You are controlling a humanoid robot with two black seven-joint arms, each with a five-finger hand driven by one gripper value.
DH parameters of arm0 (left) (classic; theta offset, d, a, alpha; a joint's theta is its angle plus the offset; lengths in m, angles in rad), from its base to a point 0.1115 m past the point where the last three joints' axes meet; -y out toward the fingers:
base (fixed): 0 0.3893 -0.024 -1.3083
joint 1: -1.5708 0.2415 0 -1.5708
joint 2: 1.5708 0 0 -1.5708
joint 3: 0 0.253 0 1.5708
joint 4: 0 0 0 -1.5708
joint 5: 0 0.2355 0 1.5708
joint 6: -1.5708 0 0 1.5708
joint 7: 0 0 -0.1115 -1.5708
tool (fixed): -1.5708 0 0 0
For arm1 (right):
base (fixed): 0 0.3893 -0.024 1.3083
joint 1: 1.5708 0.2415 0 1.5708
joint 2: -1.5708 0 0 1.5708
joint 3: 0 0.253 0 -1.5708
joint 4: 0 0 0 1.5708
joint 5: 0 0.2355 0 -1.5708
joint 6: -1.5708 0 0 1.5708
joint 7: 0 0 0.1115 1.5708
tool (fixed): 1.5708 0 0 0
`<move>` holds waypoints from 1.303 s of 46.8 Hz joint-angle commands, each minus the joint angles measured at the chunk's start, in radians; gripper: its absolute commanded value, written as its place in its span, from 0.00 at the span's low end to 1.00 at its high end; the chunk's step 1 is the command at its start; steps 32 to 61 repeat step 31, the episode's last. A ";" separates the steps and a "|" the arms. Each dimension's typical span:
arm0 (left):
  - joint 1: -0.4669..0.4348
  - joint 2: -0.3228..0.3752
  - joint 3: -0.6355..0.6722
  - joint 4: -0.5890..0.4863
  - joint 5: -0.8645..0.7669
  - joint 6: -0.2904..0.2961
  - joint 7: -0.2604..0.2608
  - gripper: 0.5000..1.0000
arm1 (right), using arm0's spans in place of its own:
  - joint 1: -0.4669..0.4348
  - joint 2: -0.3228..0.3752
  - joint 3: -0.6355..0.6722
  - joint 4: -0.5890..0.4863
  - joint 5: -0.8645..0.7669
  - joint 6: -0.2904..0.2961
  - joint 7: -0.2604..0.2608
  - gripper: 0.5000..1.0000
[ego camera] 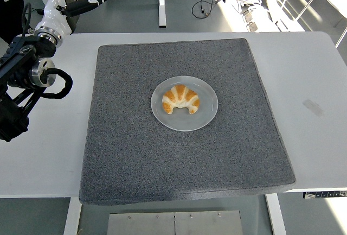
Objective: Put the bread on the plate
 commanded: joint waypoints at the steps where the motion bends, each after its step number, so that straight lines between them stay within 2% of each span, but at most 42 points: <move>1: 0.008 -0.008 -0.023 0.026 -0.077 -0.007 -0.038 0.94 | -0.001 0.000 -0.001 0.001 0.000 0.000 0.000 1.00; 8: 0.038 -0.044 -0.030 0.069 -0.221 -0.057 -0.078 0.94 | 0.001 0.000 -0.001 0.000 0.000 0.000 0.000 1.00; 12: 0.046 -0.074 -0.052 0.138 -0.272 -0.103 -0.100 0.94 | 0.003 0.000 0.002 0.010 0.001 0.003 0.000 1.00; 18: 0.049 -0.133 -0.098 0.258 -0.295 -0.205 -0.124 0.94 | 0.006 0.000 0.003 0.013 0.001 0.005 0.000 1.00; 23: 0.048 -0.153 -0.101 0.319 -0.297 -0.242 -0.141 0.94 | 0.006 0.000 0.000 0.007 0.001 0.003 0.000 1.00; 61: 0.043 -0.151 -0.101 0.328 -0.297 -0.249 -0.143 0.94 | 0.006 0.000 0.016 0.001 0.001 0.002 0.000 1.00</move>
